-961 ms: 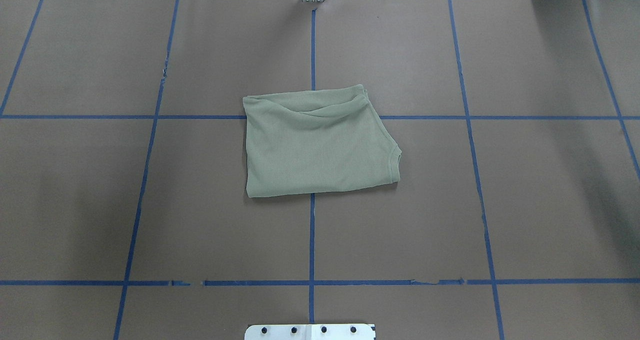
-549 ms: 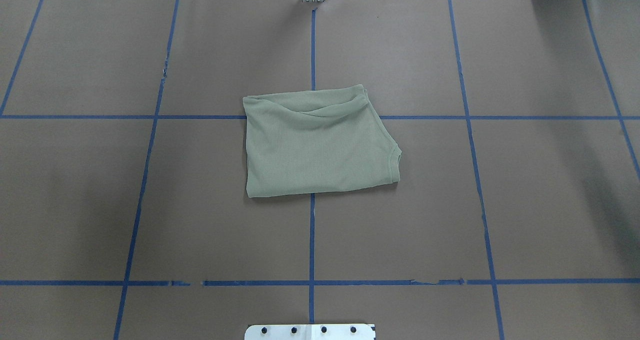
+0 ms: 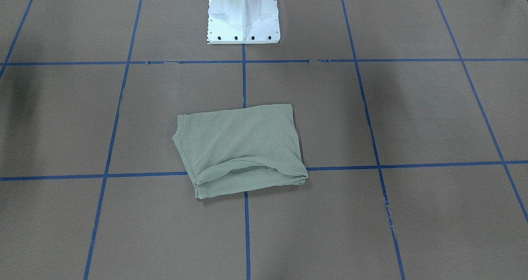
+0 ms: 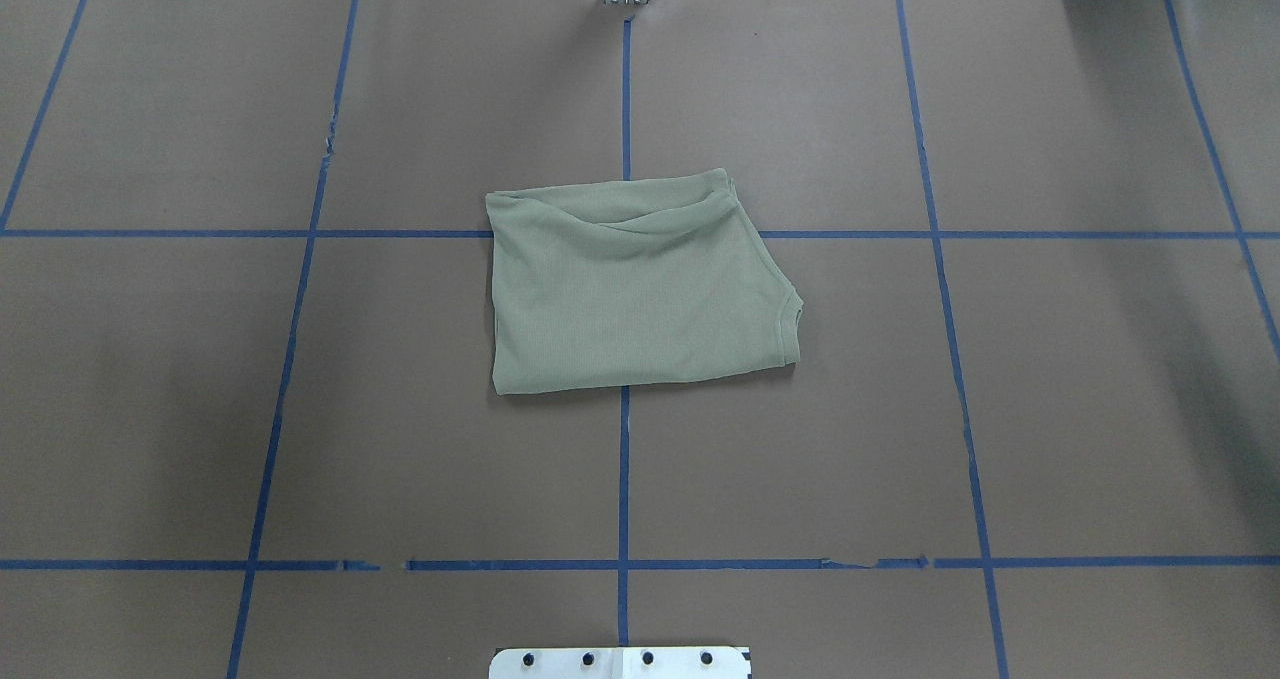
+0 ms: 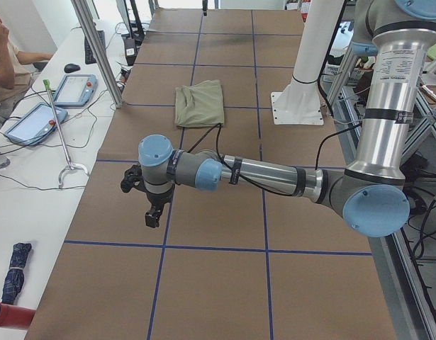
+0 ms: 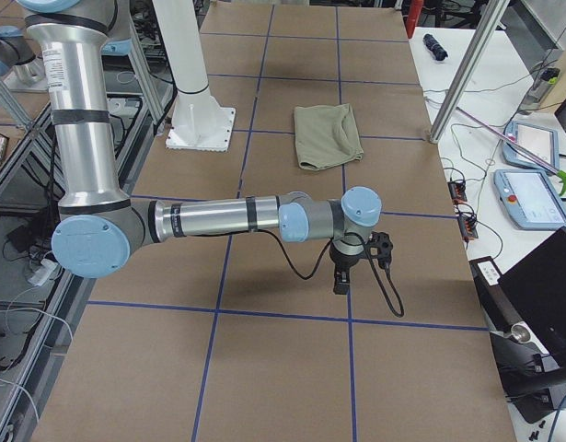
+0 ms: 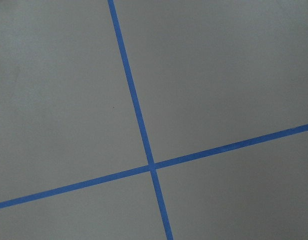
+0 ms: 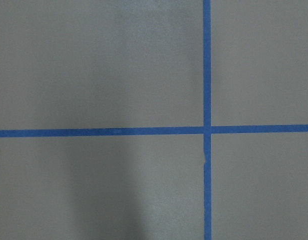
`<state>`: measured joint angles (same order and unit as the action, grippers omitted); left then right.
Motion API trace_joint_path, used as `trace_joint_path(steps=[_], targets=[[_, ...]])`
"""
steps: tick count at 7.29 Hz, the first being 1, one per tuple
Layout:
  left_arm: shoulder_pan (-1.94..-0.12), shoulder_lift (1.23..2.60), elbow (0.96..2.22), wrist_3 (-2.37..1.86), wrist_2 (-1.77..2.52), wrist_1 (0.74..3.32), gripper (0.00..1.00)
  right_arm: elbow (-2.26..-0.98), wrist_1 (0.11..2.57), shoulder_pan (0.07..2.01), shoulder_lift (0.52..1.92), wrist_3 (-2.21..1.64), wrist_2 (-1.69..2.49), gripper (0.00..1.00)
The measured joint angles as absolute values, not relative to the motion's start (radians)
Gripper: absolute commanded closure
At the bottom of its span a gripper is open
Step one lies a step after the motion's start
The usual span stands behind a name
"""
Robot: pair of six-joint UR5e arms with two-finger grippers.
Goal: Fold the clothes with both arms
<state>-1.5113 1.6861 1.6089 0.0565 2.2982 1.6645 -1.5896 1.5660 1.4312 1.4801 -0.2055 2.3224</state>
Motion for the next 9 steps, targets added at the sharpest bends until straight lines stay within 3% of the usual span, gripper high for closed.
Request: trace_joint_path(steps=[9], targets=[[-1.509, 1.689, 1.556, 0.059, 2.304, 1.784, 0.00, -1.600, 1.565, 1.430, 1.483, -0.207, 2.350, 0.00]])
